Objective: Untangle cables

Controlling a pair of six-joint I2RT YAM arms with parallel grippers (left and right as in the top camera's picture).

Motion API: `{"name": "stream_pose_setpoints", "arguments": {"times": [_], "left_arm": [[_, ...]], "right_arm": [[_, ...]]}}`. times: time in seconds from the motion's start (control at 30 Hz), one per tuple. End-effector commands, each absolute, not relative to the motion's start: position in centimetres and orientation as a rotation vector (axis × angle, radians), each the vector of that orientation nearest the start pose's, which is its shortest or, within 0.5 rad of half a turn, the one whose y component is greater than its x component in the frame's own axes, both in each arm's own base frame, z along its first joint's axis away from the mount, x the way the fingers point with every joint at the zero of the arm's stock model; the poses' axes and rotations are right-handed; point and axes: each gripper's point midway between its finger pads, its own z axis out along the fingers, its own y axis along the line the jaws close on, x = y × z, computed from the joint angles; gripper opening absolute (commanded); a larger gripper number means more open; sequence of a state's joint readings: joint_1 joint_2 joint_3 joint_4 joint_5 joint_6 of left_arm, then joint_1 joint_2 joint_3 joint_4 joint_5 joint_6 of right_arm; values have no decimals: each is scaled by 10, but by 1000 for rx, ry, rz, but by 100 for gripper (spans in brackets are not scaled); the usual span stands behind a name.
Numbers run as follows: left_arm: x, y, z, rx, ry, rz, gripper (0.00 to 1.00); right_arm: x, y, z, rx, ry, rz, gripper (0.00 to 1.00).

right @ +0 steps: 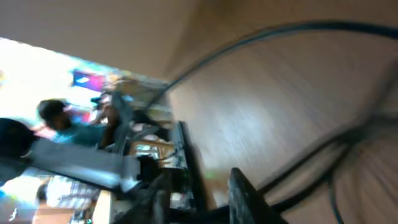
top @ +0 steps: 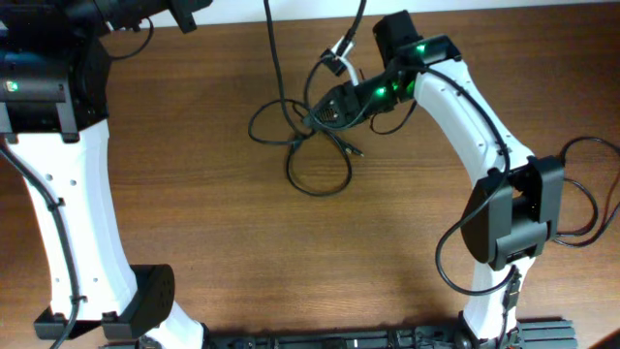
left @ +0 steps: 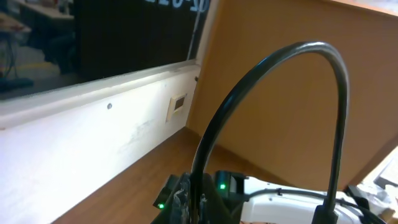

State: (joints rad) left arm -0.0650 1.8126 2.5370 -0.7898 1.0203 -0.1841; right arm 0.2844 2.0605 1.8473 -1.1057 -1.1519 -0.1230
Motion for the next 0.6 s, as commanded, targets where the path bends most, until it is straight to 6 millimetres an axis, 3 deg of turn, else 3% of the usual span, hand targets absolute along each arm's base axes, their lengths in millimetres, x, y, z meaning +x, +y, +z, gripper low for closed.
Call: {"name": "stream_pose_setpoints", "arguments": {"times": [0.0,0.1,0.2,0.3,0.47,0.57], "left_arm": [[391,-164,563,633,1589,-964,0],[393,-163,562,622,1592,-953,0],[395,-162,562,612,1594,-943,0],[396,-161,564,610,1588,-934,0],[398,-160,564,601,1587,-922,0],[402,-157,564,576,1595,-898,0]], "right_arm": [[375,268,177,-600,2670,1392,37],[365,279,164,-676,2724,1262,41],[360,277,141,-729,2821,984,41],[352,285,136,-786,2830,911,42],[348,290,135,-812,2832,894,7],[349,275,125,-798,2888,750,4]]}}
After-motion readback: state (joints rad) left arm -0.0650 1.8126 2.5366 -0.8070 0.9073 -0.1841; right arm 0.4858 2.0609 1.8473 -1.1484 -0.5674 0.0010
